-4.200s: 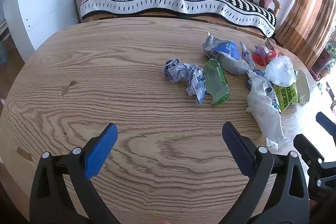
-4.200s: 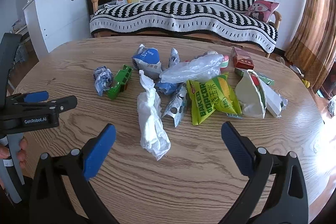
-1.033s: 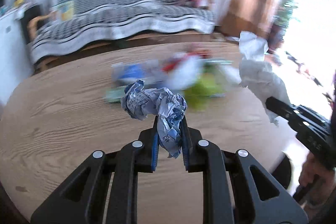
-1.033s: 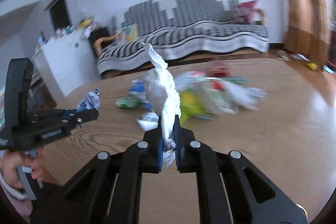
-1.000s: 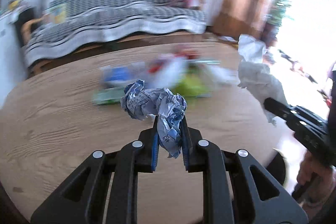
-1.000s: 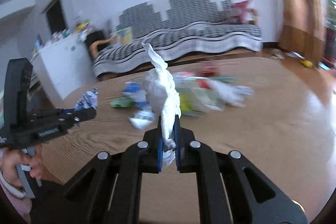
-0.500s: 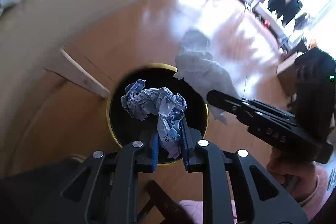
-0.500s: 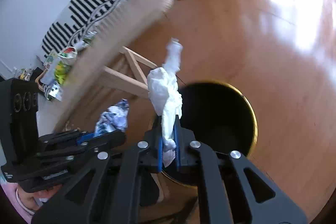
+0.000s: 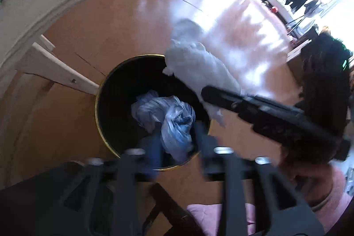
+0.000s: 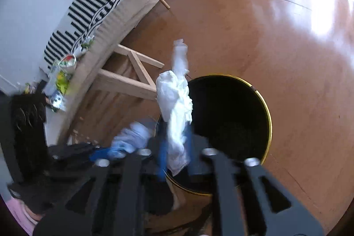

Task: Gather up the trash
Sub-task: 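Carry both items over the black bin and open both grippers, then return left gripper to table and grasp the green plastic tray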

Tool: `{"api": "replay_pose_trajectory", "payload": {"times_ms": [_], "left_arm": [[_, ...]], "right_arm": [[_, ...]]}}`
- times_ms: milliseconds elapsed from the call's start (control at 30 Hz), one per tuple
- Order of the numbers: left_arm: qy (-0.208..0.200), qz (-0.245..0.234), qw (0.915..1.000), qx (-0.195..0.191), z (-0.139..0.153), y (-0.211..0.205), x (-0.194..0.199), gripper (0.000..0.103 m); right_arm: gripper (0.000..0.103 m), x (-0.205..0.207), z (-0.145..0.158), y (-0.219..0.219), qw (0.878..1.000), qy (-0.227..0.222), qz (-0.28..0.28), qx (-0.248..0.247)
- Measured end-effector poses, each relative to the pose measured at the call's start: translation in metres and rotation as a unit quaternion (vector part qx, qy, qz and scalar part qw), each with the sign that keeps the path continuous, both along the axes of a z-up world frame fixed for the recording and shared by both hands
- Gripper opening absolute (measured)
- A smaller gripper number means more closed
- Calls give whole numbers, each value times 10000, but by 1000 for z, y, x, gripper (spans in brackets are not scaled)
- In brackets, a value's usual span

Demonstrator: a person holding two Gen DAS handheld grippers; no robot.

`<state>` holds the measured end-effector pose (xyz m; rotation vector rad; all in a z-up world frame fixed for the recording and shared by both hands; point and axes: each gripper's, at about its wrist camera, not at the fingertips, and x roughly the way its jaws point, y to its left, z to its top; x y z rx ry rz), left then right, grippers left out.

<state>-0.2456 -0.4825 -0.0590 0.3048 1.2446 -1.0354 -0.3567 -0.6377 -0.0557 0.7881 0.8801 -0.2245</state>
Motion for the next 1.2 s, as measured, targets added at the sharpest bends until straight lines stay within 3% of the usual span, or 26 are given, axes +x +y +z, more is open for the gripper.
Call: {"api": "replay_pose_trajectory", "payload": {"times_ms": [33, 100, 233, 333, 433, 533, 633, 733, 833, 1033, 1100, 1200], "left_arm": [[-74, 52, 10000, -34, 0, -3, 2, 98], [-66, 208, 9992, -337, 8, 4, 7, 97], [140, 635, 9962, -572, 22, 19, 21, 97], [-389, 1000, 9907, -834, 55, 28, 31, 97], [-1167, 1472, 9791, -774, 100, 61, 48, 97], [-1639, 2034, 9632, -632, 133, 102, 69, 97], [-1880, 2782, 9412, -360, 137, 165, 97, 97], [-1854, 3455, 9198, -152, 127, 222, 118, 97], [-1833, 4215, 8881, 55, 120, 291, 141, 97], [-1599, 5168, 8408, 219, 107, 369, 194, 97], [-1614, 5220, 8370, 295, 101, 378, 210, 97], [-1643, 5190, 8379, 398, 98, 380, 248, 97]], "right_arm": [[98, -2, 2, -5, 9999, -8, -152, 52], [96, -10, 10, -14, 9986, -187, -498, 51], [96, -17, 22, -26, 9928, -13, -1118, -442], [96, -17, 29, -23, 9834, 125, -1426, -1118], [96, -1, 30, -8, 9796, 272, -1134, -1638], [96, 14, 27, 1, 9801, 326, -873, -1755], [96, 36, 27, 16, 9815, 312, -697, -1757], [96, 62, 29, 35, 9818, 310, -417, -1828], [96, 90, 36, 56, 9796, 238, -139, -1992], [96, 142, 61, 94, 9703, -35, 363, -2391], [96, 160, 69, 106, 9674, -167, 539, -2469], [96, 175, 77, 120, 9651, -297, 689, -2508]]}}
